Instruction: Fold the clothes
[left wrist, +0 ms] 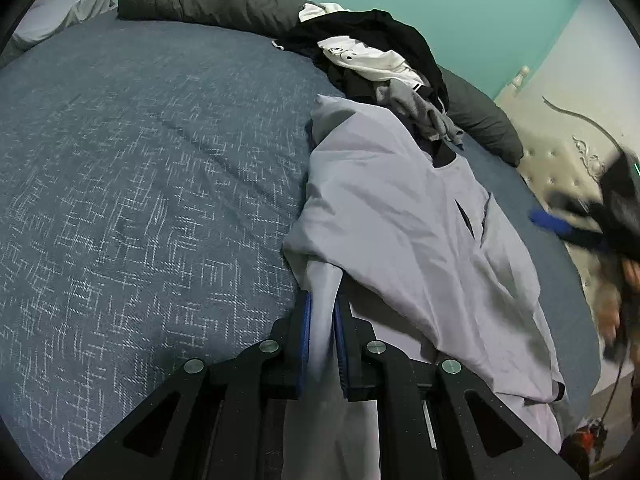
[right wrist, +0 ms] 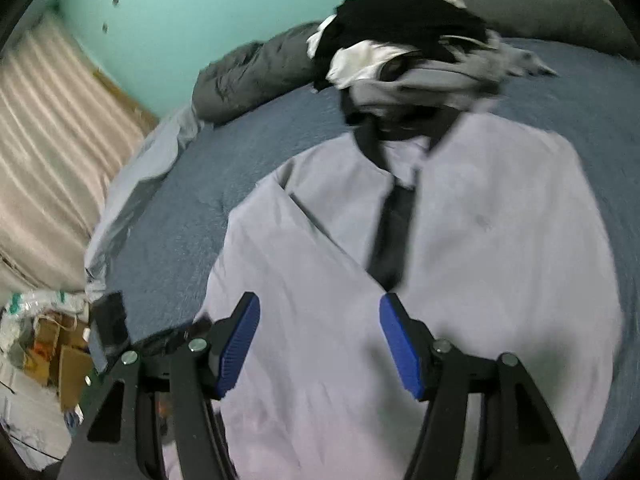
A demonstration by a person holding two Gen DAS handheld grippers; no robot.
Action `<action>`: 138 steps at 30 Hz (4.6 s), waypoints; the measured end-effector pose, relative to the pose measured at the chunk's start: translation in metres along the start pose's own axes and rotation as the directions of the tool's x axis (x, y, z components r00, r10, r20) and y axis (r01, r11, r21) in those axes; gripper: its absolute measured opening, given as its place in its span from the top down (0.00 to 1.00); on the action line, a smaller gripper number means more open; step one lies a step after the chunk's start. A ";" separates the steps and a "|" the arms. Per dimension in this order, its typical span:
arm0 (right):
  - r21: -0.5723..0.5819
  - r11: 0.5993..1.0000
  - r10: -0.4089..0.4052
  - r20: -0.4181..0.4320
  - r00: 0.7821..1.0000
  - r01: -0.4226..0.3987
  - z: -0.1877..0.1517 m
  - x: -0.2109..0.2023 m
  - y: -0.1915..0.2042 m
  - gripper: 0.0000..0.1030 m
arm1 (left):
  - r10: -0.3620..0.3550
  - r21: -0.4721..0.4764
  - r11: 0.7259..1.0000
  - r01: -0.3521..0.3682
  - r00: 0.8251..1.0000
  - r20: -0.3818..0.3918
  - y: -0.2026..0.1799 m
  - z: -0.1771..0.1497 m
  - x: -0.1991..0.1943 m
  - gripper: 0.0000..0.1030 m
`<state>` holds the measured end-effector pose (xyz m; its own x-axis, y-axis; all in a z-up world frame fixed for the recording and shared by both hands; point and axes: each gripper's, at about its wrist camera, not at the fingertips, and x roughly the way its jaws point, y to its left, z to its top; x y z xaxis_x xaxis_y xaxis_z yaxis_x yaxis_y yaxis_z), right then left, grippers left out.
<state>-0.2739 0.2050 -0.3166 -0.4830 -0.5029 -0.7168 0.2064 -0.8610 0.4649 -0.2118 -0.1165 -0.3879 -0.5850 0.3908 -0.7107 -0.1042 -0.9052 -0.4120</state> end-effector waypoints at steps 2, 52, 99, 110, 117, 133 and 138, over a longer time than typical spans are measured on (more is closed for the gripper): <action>-0.022 1.000 0.002 -0.040 0.999 -0.003 0.026 0.028 0.011 0.39 | 0.000 0.005 1.000 0.000 1.000 -0.006 0.001 0.000 0.001 0.88; -0.377 0.911 -0.293 -0.311 0.904 0.166 0.145 0.236 0.103 0.87 | -0.046 0.021 0.999 0.047 0.997 -0.063 0.002 -0.007 0.021 0.90; -0.329 0.935 -0.179 -0.125 0.976 0.129 0.169 0.259 0.105 0.92 | -0.048 -0.030 0.998 0.046 0.996 -0.074 0.015 -0.025 0.008 0.96; -0.248 0.969 -0.017 -0.162 0.987 -0.024 0.160 0.215 0.075 0.60 | -0.050 -0.038 0.998 0.047 0.996 -0.078 0.014 -0.024 0.006 0.96; -0.207 0.975 0.018 -0.267 0.964 -0.076 0.131 0.240 0.062 0.89 | -0.054 -0.047 0.998 0.051 0.996 -0.076 0.010 -0.018 0.012 0.96; -0.247 0.967 -0.085 -0.070 0.994 0.066 0.135 0.218 0.072 0.95 | -0.098 -0.105 0.990 0.095 0.995 -0.017 0.035 -0.013 -0.033 0.92; -0.190 0.981 -0.038 0.016 0.999 0.040 0.122 0.166 0.068 0.86 | -0.078 -0.119 0.990 0.076 0.997 -0.012 0.050 -0.020 -0.044 0.92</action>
<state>-0.4442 0.0724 -0.3411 -0.5042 -0.4688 -0.7253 0.3446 -0.8793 0.3288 -0.1751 -0.1755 -0.3888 -0.5655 0.4618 -0.6834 -0.0519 -0.8468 -0.5293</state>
